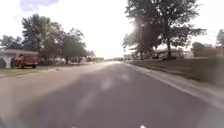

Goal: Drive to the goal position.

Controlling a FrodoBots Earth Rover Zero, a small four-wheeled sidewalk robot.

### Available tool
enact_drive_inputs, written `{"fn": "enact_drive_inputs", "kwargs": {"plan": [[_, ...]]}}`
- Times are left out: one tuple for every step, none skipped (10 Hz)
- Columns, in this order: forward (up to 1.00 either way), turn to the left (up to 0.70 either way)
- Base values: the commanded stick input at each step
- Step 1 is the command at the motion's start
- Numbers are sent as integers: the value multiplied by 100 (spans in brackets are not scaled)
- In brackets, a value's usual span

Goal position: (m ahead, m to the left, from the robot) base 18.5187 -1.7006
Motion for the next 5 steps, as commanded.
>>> {"fn": "enact_drive_inputs", "kwargs": {"plan": [[100,0],[100,-21],[100,-29],[100,-13],[100,-3]]}}
